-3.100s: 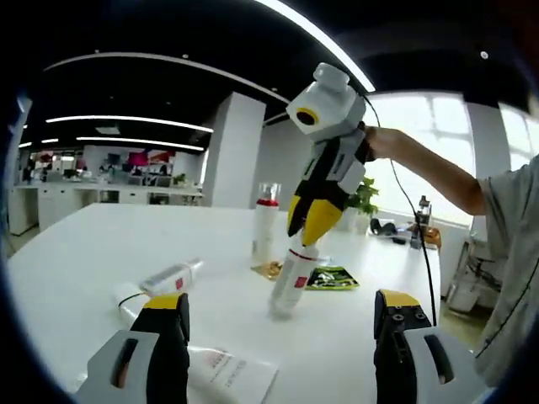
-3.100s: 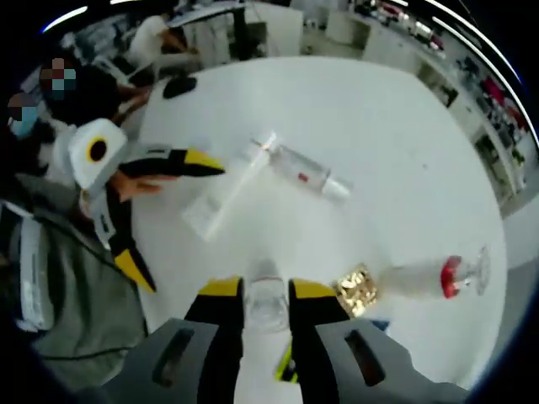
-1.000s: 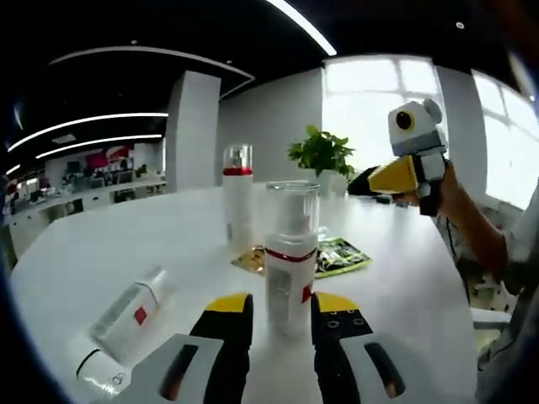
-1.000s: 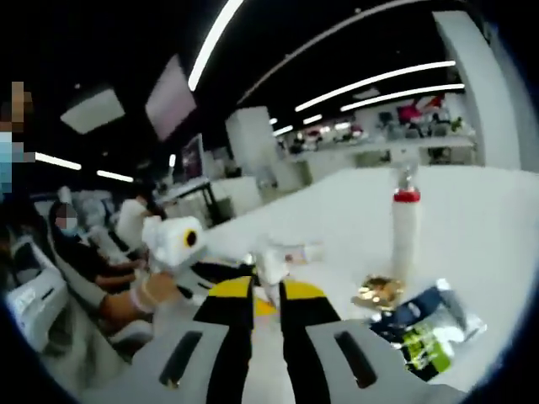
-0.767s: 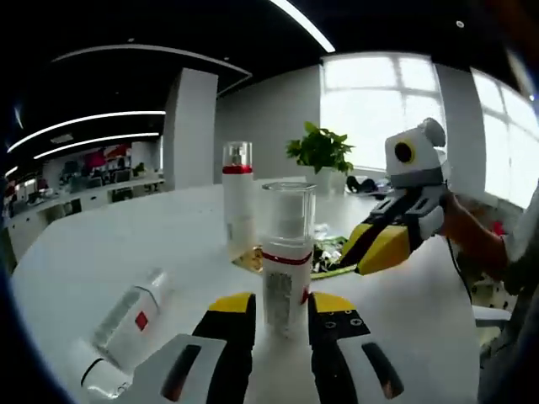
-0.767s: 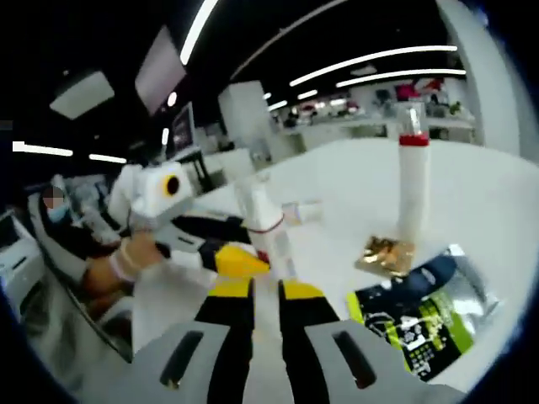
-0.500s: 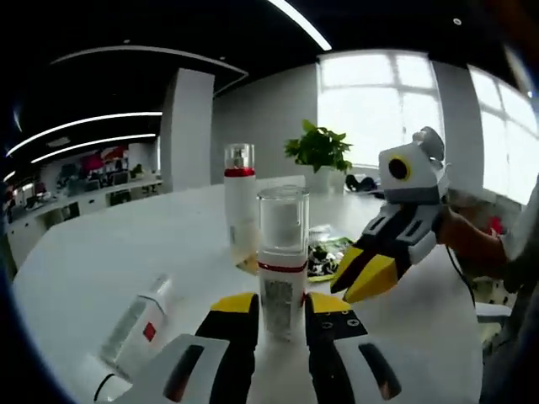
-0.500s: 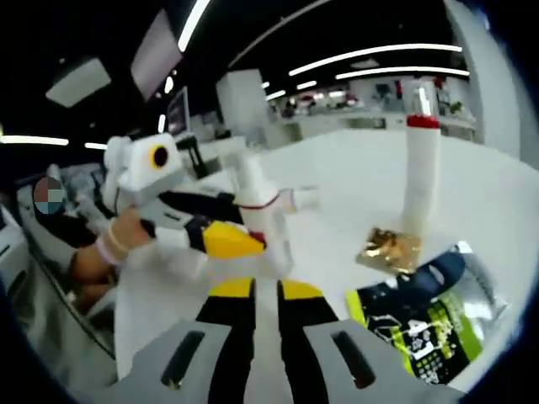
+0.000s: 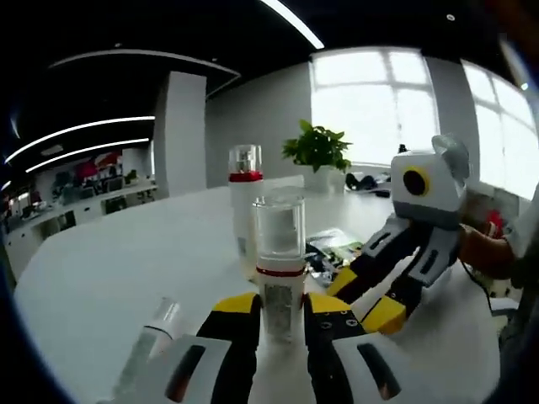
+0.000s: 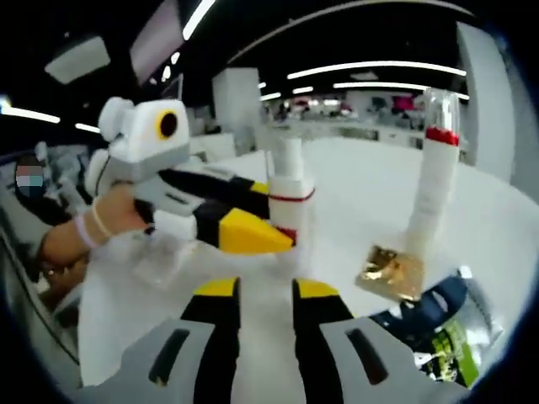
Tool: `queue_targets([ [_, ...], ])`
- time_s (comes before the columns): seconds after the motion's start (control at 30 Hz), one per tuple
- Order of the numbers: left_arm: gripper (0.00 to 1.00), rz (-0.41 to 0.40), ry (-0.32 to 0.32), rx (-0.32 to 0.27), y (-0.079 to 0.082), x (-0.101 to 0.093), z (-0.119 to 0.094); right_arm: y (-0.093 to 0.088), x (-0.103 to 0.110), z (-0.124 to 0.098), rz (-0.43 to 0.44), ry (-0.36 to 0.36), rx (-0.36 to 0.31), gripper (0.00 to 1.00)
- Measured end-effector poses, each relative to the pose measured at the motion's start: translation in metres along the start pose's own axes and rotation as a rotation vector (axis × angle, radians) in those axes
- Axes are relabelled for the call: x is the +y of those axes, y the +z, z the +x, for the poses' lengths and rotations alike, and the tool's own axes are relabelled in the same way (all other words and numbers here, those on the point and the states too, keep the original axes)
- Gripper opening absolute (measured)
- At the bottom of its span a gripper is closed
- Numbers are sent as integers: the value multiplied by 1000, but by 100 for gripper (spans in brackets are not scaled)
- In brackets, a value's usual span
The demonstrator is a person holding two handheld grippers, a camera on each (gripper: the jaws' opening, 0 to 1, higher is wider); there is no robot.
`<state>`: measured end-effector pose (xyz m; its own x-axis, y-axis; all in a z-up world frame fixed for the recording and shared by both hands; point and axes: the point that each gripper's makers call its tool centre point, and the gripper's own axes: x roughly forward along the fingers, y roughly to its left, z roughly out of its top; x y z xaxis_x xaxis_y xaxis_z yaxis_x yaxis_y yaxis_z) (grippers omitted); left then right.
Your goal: Arrange the skincare products in the storage area until every visible bottle or jar stands upright without overlapping.
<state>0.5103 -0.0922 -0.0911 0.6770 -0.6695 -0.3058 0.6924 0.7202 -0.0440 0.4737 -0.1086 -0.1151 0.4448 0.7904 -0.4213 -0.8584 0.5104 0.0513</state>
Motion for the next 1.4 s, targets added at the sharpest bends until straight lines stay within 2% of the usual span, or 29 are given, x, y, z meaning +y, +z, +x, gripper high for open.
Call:
queue_targets([
  [0.3,21,72,38,-24,11,24,27,-2,-4,-4,61,-25,-35,22],
  [0.43,21,33,31,-39,16,31,40,0,-8,-6,96,-30,-60,20],
  [0.7,21,63,35,-39,26,50,66,2,-14,-11,120,-48,-86,20],
  [0.83,21,54,2,-36,28,53,72,1,-17,-13,129,-58,-93,20],
  [0.97,21,81,-32,-35,29,57,74,0,-17,-14,136,-60,-97,19],
  [1.03,21,58,-74,-32,28,57,73,1,-18,-15,141,-60,-101,19],
  [1.13,21,67,-118,-28,26,61,69,0,-18,-16,147,-60,-104,19],
  [1.33,21,76,-179,-20,24,74,65,-1,-18,-15,149,-63,-105,19],
  [1.4,21,79,-232,-7,23,75,65,-1,-18,-16,155,-64,-107,19],
])
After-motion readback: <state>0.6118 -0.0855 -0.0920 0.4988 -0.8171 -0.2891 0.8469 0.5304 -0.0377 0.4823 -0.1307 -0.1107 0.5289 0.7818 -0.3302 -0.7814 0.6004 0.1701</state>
